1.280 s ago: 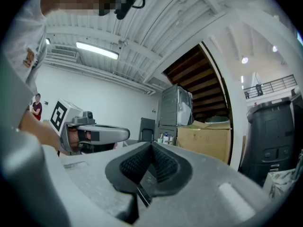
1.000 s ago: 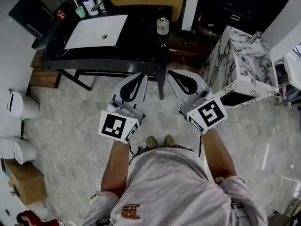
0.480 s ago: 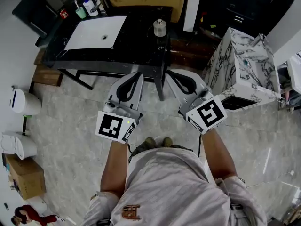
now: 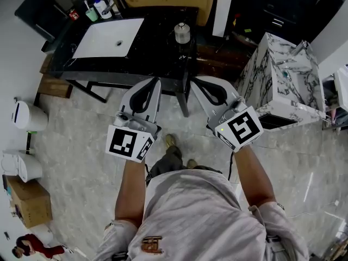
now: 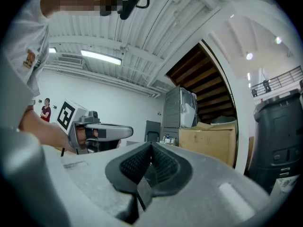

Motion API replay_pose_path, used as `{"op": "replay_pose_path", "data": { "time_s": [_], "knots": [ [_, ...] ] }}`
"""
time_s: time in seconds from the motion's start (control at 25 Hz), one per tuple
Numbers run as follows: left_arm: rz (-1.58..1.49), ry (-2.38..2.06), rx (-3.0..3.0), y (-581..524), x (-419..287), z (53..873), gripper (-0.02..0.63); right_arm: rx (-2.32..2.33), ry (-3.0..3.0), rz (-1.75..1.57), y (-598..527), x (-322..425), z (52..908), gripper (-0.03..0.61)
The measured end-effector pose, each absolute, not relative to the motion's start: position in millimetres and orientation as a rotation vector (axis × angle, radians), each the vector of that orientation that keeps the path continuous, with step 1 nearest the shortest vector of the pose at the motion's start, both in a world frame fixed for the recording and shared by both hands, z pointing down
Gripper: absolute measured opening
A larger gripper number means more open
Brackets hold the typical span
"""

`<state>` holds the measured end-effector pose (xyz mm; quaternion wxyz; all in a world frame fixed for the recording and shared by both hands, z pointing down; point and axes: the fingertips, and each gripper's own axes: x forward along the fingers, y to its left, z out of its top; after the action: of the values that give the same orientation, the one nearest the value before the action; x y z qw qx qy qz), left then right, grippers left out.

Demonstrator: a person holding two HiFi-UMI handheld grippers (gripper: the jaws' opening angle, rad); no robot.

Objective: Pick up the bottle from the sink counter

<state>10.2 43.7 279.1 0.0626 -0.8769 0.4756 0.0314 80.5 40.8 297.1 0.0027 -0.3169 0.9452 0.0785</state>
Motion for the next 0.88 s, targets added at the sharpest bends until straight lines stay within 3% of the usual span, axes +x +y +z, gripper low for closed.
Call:
{"op": "replay_pose_path", "data": {
  "time_s": [0.88],
  "knots": [
    [0.135, 1.342, -2.697, -88, -30, 287, 0.0, -1.078, 2.981, 0.282, -80, 33, 306, 0.002]
  ]
}}
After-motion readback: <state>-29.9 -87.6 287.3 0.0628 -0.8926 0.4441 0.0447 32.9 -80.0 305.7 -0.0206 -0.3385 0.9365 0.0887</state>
